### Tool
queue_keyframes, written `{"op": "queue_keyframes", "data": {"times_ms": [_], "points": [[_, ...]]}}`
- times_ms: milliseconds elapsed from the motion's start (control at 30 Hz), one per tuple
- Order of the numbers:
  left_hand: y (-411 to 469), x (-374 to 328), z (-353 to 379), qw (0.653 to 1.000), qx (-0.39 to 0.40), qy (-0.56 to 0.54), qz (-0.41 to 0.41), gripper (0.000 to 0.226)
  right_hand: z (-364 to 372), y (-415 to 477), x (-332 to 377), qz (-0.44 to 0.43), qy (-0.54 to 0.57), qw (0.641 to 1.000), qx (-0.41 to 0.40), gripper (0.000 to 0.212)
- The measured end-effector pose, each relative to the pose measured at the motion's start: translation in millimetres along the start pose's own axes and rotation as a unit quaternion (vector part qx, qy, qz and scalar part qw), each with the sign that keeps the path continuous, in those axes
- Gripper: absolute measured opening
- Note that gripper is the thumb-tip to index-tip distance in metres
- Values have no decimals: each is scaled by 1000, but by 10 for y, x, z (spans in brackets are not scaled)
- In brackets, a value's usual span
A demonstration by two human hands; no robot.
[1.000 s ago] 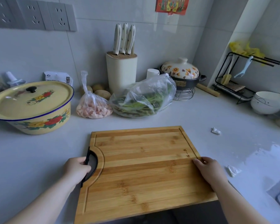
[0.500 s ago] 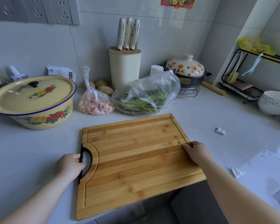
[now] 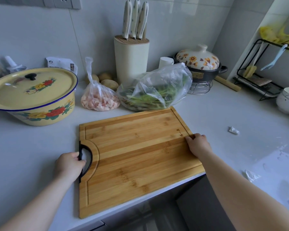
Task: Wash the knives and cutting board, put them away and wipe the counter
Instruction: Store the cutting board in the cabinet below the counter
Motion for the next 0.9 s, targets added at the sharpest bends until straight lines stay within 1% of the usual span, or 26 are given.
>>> {"op": "queue_keyframes", "data": {"times_ms": [133,233,300,400,467,533,567,600,633,667,700,733,767,800,833,867,900], "points": [[7,-1,19,1000,-5,7,7,44,6,7,0,7,-19,1000,-4,49],[37,20,29,1000,-4,23,15,40,26,11,-12,5,-58,998,-13,48],[43,16,32,999,-4,34,22,38,42,30,-10,1,-57,998,-18,47],[33,1,18,999,-2,24,24,42,45,15,3,-3,-57,998,-27,47],[-9,-20,-1,999,9,20,28,36,36,-18,1,-6,-61,998,-33,48],[-96,-26,-35,997,8,36,66,22,11,-144,-14,-13,-20,998,-62,49],[-164,-4,-42,994,4,44,96,28,-10,-264,-49,-24,26,994,-105,49],[-251,42,-44,991,-3,47,126,40,-37,-430,-102,-42,92,980,-169,47],[-355,94,-48,986,-9,42,160,48,-44,-641,-173,-62,169,955,-235,42],[-476,142,-51,978,-9,36,204,53,-20,-887,-257,-63,251,925,-279,37],[-591,195,-34,970,8,39,240,61,87,-1104,-370,-27,334,897,-289,32],[-680,250,1,963,36,50,263,74,277,-1265,-487,44,411,872,-263,30],[-724,311,43,958,64,59,272,92,523,-1385,-591,130,481,841,-212,29],[-726,370,79,956,75,68,274,106,795,-1469,-658,211,548,797,-141,30],[-705,405,101,956,71,73,275,115,1045,-1533,-661,273,611,741,-58,34],[-685,398,106,956,60,75,278,119,1238,-1586,-623,307,655,691,15,38],[-677,387,109,955,50,76,284,119,1363,-1628,-565,317,674,663,69,39]]}}
Point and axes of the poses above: each hand's wrist, its own y-axis towards the middle knuckle, its own z-axis out of the palm, x = y × z, the point moved 4 cm from there along y, towards the middle knuckle, and after that the axes turned 2 degrees about -x, right-handed, at the moved point
